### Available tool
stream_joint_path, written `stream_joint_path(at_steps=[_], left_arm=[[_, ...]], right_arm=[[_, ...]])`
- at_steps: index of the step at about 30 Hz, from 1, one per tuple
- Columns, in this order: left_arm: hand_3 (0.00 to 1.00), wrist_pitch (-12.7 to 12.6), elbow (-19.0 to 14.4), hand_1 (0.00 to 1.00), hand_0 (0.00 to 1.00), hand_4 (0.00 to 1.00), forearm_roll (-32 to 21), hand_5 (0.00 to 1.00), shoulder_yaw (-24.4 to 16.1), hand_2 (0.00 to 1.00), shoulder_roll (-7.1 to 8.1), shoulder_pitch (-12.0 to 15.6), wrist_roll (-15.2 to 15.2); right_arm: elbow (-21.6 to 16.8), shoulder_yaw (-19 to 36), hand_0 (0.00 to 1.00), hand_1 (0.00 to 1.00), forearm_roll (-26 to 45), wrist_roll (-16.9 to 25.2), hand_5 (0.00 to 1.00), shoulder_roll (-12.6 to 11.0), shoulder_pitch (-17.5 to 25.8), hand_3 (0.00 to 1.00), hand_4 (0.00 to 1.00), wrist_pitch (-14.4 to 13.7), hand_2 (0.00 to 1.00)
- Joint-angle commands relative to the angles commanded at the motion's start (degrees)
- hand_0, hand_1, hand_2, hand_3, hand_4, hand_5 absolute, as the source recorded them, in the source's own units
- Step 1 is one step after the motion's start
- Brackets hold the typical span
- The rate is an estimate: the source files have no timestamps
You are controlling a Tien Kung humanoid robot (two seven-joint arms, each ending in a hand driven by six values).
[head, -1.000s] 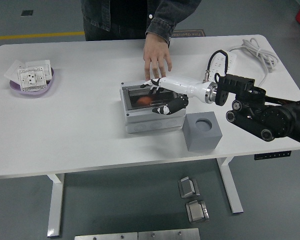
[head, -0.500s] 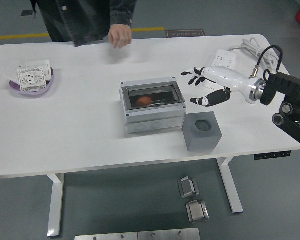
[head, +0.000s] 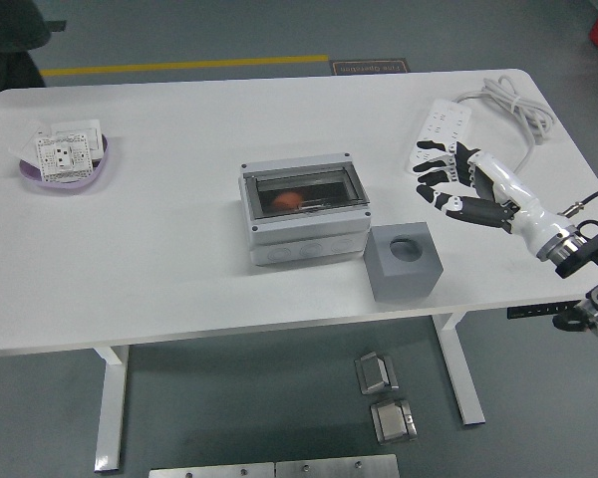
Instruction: Pick up the cylinder from the cube,place it in the box,flap close box
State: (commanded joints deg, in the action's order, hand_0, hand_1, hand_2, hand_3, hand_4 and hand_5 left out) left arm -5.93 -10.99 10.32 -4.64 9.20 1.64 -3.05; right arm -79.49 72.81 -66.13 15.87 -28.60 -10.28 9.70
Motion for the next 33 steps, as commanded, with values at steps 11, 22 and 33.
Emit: stream_joint_path(at_steps=[11,22,33], left_arm=[[0.599,-0.05,-0.17,0.653,0.695,0.611,-0.91,0.265,-2.19,0.528,1.67,2.72,-0.05],[0.598,-0.13,-0.50,0.654,0.693,0.614,-0.66,0.268,-4.71,0.531,3.44,4.86,-0.08],[0.600,-0.11,-0.40,0.653,0.694,0.619,1.26,0.271,-5.60,0.533,3.94,4.91,-0.06]], right_arm=[[-2.53,8.03,0.857,0.834,19.06,-1.53,0.438,-0.09,6.25,0.883,0.791,0.38,0.858],[-0.41,3.37,0.915,0.884,24.90,-1.53,0.466,2.56,5.41,0.902,0.808,-0.14,0.908],[0.75,3.59,0.933,0.894,19.45,-1.32,0.523,2.79,5.42,0.903,0.817,-1.13,0.909]])
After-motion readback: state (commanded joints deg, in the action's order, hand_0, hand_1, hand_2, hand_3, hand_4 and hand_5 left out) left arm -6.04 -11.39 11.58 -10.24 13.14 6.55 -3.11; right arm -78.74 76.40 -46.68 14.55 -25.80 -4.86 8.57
